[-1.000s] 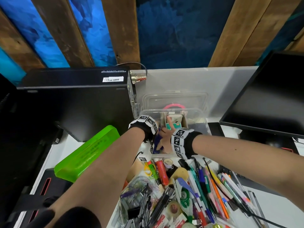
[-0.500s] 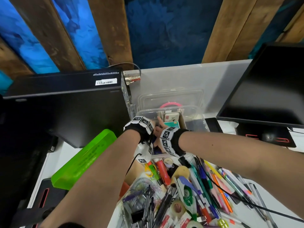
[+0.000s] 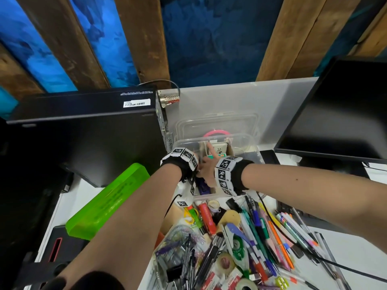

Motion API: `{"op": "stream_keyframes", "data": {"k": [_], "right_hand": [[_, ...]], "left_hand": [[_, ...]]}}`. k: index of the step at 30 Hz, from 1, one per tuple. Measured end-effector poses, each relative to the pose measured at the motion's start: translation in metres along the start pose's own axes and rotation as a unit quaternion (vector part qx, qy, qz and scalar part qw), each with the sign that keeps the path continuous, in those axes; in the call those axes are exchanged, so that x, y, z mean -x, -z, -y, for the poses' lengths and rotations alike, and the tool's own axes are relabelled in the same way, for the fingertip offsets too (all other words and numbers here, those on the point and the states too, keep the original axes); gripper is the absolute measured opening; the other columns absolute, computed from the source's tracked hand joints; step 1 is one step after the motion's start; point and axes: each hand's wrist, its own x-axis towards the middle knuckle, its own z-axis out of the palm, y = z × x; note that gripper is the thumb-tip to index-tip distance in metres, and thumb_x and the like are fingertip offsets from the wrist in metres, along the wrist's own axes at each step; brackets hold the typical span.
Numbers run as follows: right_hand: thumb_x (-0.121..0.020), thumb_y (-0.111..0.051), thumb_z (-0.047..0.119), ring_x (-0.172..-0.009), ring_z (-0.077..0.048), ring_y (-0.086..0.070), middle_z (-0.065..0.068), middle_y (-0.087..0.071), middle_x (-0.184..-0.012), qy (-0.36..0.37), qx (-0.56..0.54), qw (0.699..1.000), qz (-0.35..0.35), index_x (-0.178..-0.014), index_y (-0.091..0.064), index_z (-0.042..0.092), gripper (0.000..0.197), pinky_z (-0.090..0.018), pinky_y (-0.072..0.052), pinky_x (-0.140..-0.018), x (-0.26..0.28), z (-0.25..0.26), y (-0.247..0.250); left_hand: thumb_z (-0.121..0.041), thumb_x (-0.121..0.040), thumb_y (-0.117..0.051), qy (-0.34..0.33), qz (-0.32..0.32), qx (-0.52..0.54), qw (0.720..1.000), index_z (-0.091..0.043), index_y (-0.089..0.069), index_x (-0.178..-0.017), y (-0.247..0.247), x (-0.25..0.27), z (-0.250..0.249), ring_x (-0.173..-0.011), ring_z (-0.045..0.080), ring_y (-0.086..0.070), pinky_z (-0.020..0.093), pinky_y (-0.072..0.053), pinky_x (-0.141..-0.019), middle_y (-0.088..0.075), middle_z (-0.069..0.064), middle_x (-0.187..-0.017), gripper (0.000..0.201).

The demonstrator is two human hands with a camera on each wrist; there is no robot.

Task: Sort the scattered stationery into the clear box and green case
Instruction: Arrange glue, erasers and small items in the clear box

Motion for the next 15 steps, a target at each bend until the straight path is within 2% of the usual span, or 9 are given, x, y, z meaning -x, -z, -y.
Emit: {"op": "stream_keyframes", "data": {"k": [1, 3, 6, 8, 9, 10, 12, 13, 15], "right_hand": [[-0.094, -0.043, 0.035, -0.141, -0.029, -0.022, 0.004, -0.038, -0.147, 0.004, 0.014, 1.000, 0.007, -0.134, -0.050, 0.031, 0.041, -0.069, 0.012, -0.106, 0.003, 0.000, 0.004], [-0.095, -0.043, 0.035, -0.142, -0.027, -0.021, 0.003, -0.039, -0.147, -0.005, 0.009, 1.000, 0.020, -0.134, -0.049, 0.030, 0.040, -0.067, 0.014, -0.106, 0.008, 0.002, 0.011], [-0.099, -0.037, 0.032, -0.146, -0.027, -0.013, 0.002, -0.031, -0.153, -0.020, -0.019, 0.999, 0.024, -0.141, -0.043, 0.025, 0.043, -0.068, 0.013, -0.107, 0.008, 0.004, 0.010], [-0.097, -0.038, 0.032, -0.145, -0.029, -0.015, 0.001, -0.032, -0.152, 0.001, -0.019, 1.000, 0.008, -0.139, -0.046, 0.024, 0.043, -0.071, 0.008, -0.107, 0.004, 0.003, 0.007], [-0.096, -0.040, 0.032, -0.143, -0.030, -0.022, -0.001, -0.038, -0.149, 0.002, -0.017, 1.000, 0.003, -0.136, -0.049, 0.022, 0.042, -0.071, 0.001, -0.108, -0.003, 0.002, 0.003], [-0.096, -0.042, 0.033, -0.138, -0.030, -0.032, -0.003, -0.045, -0.143, 0.003, -0.007, 1.000, 0.010, -0.134, -0.051, 0.019, 0.041, -0.068, -0.010, -0.110, -0.004, 0.000, 0.002], [-0.094, -0.048, 0.034, -0.123, -0.029, -0.049, -0.004, -0.056, -0.130, 0.032, 0.033, 0.999, 0.022, -0.124, -0.058, 0.014, 0.037, -0.061, -0.035, -0.102, -0.010, -0.001, 0.001], [-0.091, -0.052, 0.035, -0.117, -0.029, -0.053, -0.003, -0.059, -0.123, 0.056, 0.061, 0.996, 0.020, -0.117, -0.061, 0.014, 0.034, -0.061, -0.041, -0.095, -0.015, -0.001, 0.000], [-0.083, -0.060, 0.037, -0.107, -0.031, -0.059, 0.000, -0.062, -0.112, 0.079, 0.086, 0.992, 0.039, -0.103, -0.065, 0.018, 0.028, -0.064, -0.044, -0.084, -0.034, -0.004, -0.008]], "left_hand": [[-0.027, -0.074, -0.066, -0.003, -0.013, -0.003, 1.000, -0.024, -0.059, -0.114, 0.000, 0.006, -0.001, -0.089, 0.027, -0.061, 0.034, -0.051, -0.080, -0.067, 0.004, -0.100, 0.040], [-0.027, -0.078, -0.061, -0.003, -0.013, 0.011, 1.000, -0.025, -0.057, -0.120, 0.001, 0.009, -0.002, -0.093, 0.027, -0.062, 0.034, -0.051, -0.082, -0.068, 0.007, -0.106, 0.042], [-0.030, -0.079, -0.057, 0.004, -0.011, 0.051, 0.999, -0.022, -0.061, -0.111, 0.000, 0.012, -0.002, -0.092, 0.027, -0.063, 0.035, -0.052, -0.087, -0.068, 0.010, -0.108, 0.033], [-0.022, -0.092, -0.051, 0.002, -0.034, 0.099, 0.994, -0.014, -0.064, -0.112, 0.001, 0.021, -0.003, -0.100, 0.028, -0.062, 0.032, -0.048, -0.087, -0.066, 0.011, -0.113, 0.025], [-0.015, -0.096, -0.047, 0.001, -0.043, 0.118, 0.992, -0.009, -0.064, -0.115, 0.004, 0.029, -0.004, -0.105, 0.028, -0.061, 0.032, -0.047, -0.088, -0.065, 0.012, -0.116, 0.027], [-0.009, -0.097, -0.044, 0.002, -0.055, 0.140, 0.989, -0.005, -0.063, -0.119, 0.005, 0.034, -0.001, -0.107, 0.029, -0.062, 0.033, -0.047, -0.089, -0.065, 0.014, -0.115, 0.029], [-0.005, -0.095, -0.044, 0.015, -0.069, 0.187, 0.980, -0.005, -0.065, -0.116, 0.005, 0.047, 0.007, -0.102, 0.030, -0.065, 0.035, -0.052, -0.089, -0.067, 0.014, -0.107, 0.030], [-0.006, -0.093, -0.046, 0.023, -0.083, 0.193, 0.977, -0.007, -0.067, -0.112, 0.004, 0.054, 0.011, -0.100, 0.030, -0.065, 0.037, -0.053, -0.089, -0.067, 0.013, -0.108, 0.028], [-0.009, -0.090, -0.048, 0.053, -0.115, 0.156, 0.980, -0.010, -0.065, -0.112, -0.004, 0.066, 0.016, -0.102, 0.031, -0.063, 0.040, -0.052, -0.089, -0.064, 0.011, -0.114, 0.027]]}}
